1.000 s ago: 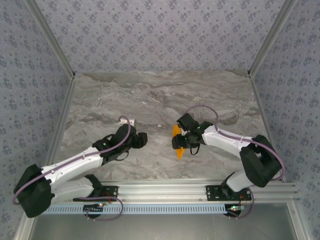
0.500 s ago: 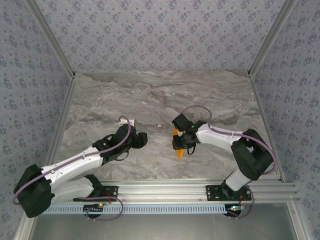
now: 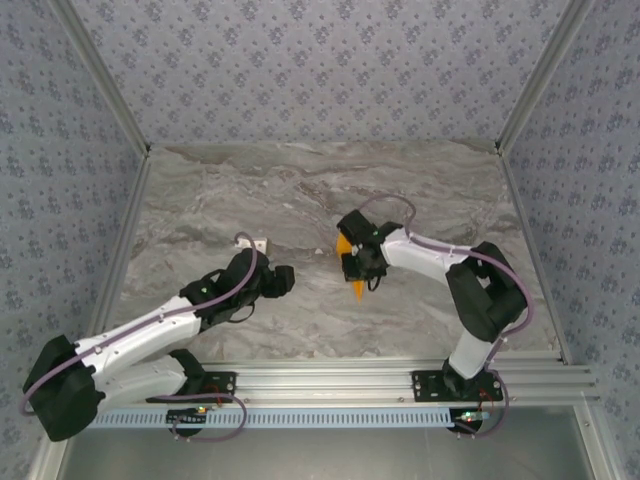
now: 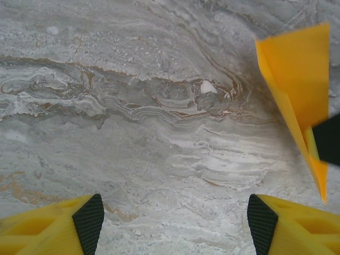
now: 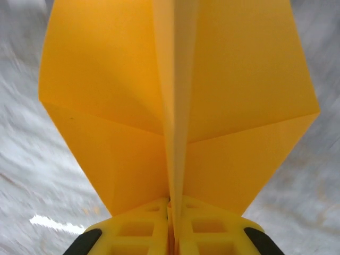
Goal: Fold a paper plane with a square sheet of paper (fold left side to right side)
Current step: Move the paper plane to the center of the table.
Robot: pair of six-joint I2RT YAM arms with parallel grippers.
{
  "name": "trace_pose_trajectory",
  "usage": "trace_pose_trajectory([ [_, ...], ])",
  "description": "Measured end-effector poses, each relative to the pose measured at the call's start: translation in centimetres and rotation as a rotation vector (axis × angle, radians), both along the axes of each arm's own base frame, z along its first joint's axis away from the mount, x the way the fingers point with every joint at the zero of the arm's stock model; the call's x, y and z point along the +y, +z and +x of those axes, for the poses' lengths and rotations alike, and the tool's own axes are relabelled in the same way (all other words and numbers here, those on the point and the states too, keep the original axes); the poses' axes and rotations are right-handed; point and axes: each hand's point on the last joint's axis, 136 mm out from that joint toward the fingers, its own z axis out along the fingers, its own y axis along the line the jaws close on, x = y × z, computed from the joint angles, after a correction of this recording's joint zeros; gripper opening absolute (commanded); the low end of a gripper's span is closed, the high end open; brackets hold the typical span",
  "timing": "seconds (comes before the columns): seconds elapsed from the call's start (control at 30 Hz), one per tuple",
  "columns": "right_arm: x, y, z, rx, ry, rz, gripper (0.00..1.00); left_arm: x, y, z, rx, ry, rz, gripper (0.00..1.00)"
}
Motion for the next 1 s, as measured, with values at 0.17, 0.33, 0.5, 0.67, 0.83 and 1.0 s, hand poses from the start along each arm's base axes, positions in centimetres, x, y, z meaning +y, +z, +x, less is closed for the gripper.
trace_pose_trajectory([
  [0.17,0.5,2.4,7.0,-0.064,-0.071,0.027,0.11,0.2,0.7,-0.4,-0.010,-0.011,-0.012,0.76],
  [0.33,0.9,1.0,11.6,-0.052,-0.094,-0.007,0.12,0.4,0.9,-0.7,-0.006,-0.016,-0.016,0.76],
  [0.5,1.1,-1.1,13.4,-0.009,-0.104,-0.047,0.14,0.3,0.7,-0.8,-0.001,-0.021,-0.017,0.76],
  [0.67,0.9,-2.4,13.3,0.027,-0.096,-0.075,0.25,0.4,0.4,-1.0,0.006,-0.023,-0.013,0.76],
  [0.83,0.9,-2.6,13.0,0.038,-0.085,-0.081,0.31,0.4,0.4,-1.0,0.006,-0.023,-0.013,0.77],
  [1.0,0.8,-2.6,12.9,0.042,-0.082,-0.084,0.36,0.4,0.4,-1.0,0.006,-0.023,-0.012,0.77],
])
